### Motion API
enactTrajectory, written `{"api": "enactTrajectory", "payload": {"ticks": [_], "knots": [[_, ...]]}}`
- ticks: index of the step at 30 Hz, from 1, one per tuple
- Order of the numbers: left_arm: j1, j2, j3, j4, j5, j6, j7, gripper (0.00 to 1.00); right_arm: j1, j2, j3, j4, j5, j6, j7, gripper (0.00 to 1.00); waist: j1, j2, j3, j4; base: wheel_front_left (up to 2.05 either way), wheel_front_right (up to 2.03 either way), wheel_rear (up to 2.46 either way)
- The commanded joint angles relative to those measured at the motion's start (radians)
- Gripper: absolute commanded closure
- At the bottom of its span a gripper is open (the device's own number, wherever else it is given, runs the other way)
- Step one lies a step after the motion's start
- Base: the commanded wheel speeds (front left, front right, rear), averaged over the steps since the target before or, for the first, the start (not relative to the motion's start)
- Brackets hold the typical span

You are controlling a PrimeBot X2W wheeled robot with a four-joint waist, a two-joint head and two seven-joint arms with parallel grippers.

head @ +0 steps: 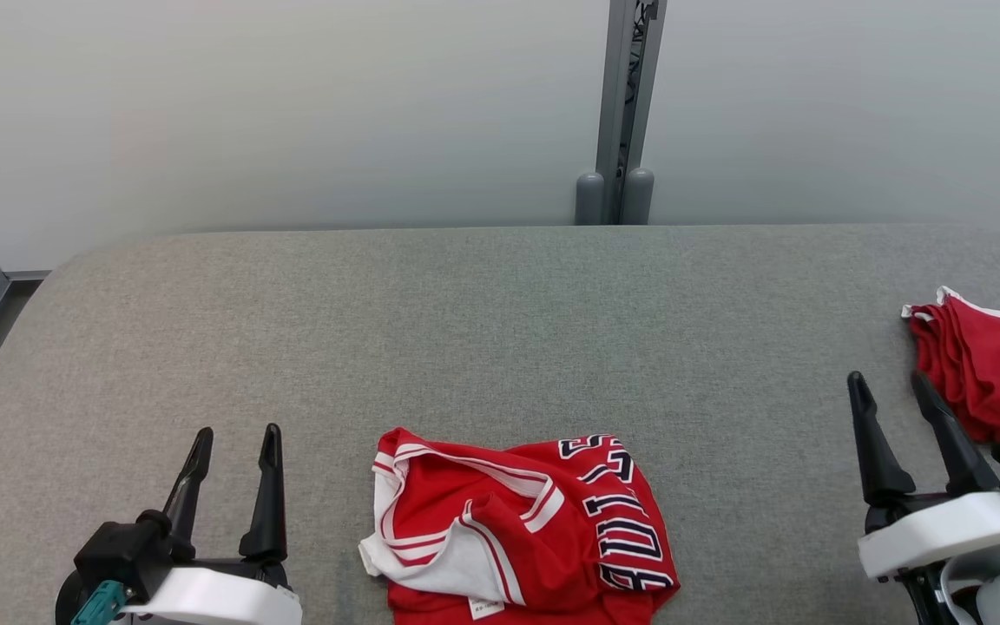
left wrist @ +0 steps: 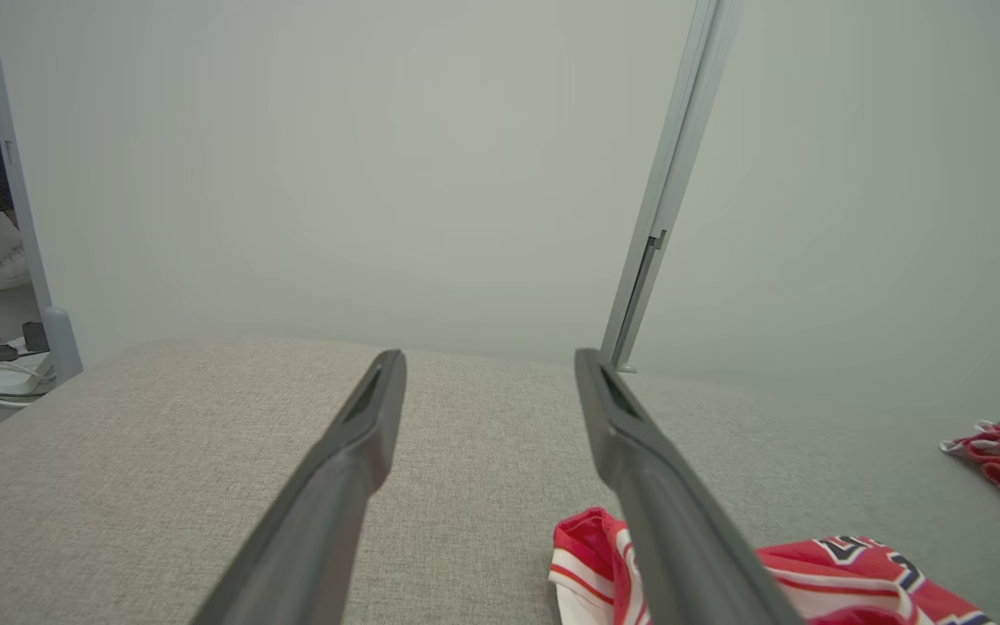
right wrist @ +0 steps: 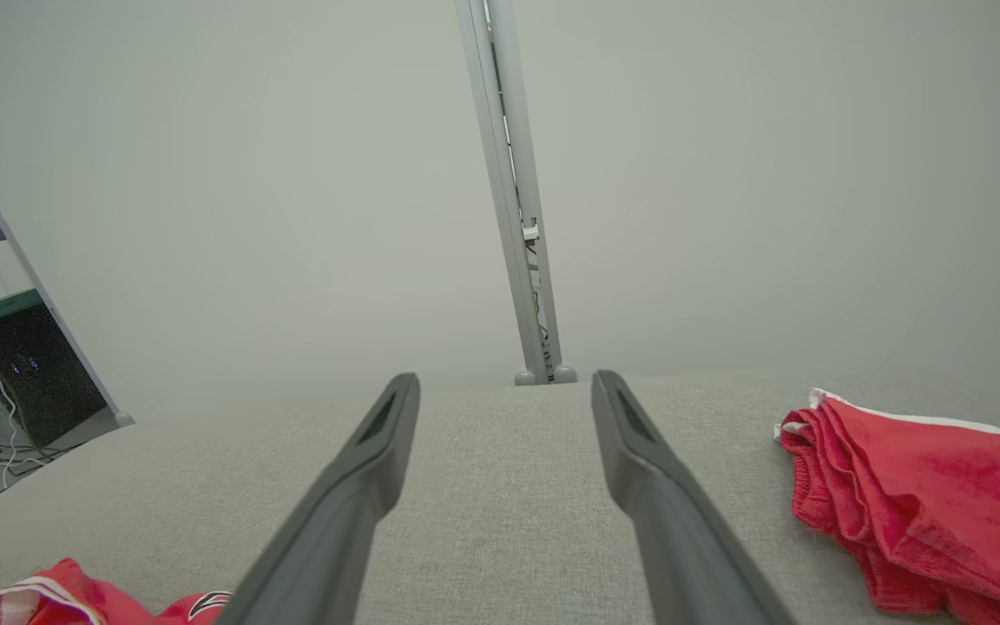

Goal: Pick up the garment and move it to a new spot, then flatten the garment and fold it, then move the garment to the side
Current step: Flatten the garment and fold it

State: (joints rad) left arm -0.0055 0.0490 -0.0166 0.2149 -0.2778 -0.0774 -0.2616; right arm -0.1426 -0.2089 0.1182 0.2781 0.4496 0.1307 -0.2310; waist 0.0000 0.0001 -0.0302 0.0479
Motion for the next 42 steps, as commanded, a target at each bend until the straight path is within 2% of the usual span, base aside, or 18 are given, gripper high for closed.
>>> {"api": "enactTrajectory", "payload": {"ticks": [1, 9, 16, 26, 27, 28, 29, 35, 42], "knots": [[0.006, 0.004, 0.003, -0.002, 0.006, 0.001, -0.004, 0.0, 0.014, 0.012, -0.027, 0.006, -0.021, 0.0, -0.01, 0.0, 0.0, -0.0001, 0.001, 0.0, 0.0, 0.0, 0.0], [0.01, 0.004, -0.005, -0.001, 0.002, 0.008, -0.004, 0.0, 0.042, 0.089, -0.085, 0.003, -0.109, 0.0, -0.017, 0.0, 0.0, -0.0001, 0.002, 0.003, 0.0, 0.0, 0.0], [0.004, 0.004, -0.011, -0.001, -0.002, 0.01, -0.004, 0.0, 0.031, 0.097, -0.096, -0.007, -0.136, 0.0, -0.006, 0.0, 0.0, -0.0001, 0.0, 0.011, 0.0, 0.0, 0.0], [0.002, 0.004, -0.013, 0.002, -0.002, 0.008, -0.004, 0.0, 0.034, 0.093, -0.061, -0.008, -0.138, 0.0, 0.025, 0.0, 0.0, -0.0001, 0.003, 0.028, 0.0, 0.0, 0.0], [0.001, 0.004, -0.013, 0.003, -0.002, 0.007, -0.004, 0.0, 0.027, 0.09, -0.051, -0.005, -0.141, 0.0, 0.032, 0.06, 0.0, -0.0001, 0.004, 0.03, 0.0, 0.0, 0.0], [0.0, 0.004, -0.014, 0.005, -0.002, 0.006, -0.004, 0.0, 0.018, 0.088, -0.042, -0.002, -0.142, 0.0, 0.041, 0.68, 0.0, -0.0001, 0.005, 0.032, 0.0, 0.0, 0.0], [-0.002, 0.004, -0.016, 0.006, -0.003, 0.005, -0.004, 0.0, 0.011, 0.085, -0.025, 0.008, -0.143, 0.0, 0.058, 1.0, 0.0, -0.0001, 0.006, 0.035, 0.0, 0.0, 0.0], [-0.013, 0.004, -0.023, 0.011, -0.008, 0.005, -0.004, 0.0, -0.025, 0.066, 0.06, 0.066, -0.155, 0.0, 0.147, 1.0, 0.0, -0.0001, 0.006, 0.065, 0.0, 0.0, 0.0], [-0.012, 0.004, -0.031, 0.014, -0.016, 0.01, -0.004, 0.0, -0.078, 0.075, 0.204, 0.177, -0.095, 0.0, 0.219, 1.0, 0.0, -0.0001, 0.007, 0.134, 0.0, 0.0, 0.0]]}}
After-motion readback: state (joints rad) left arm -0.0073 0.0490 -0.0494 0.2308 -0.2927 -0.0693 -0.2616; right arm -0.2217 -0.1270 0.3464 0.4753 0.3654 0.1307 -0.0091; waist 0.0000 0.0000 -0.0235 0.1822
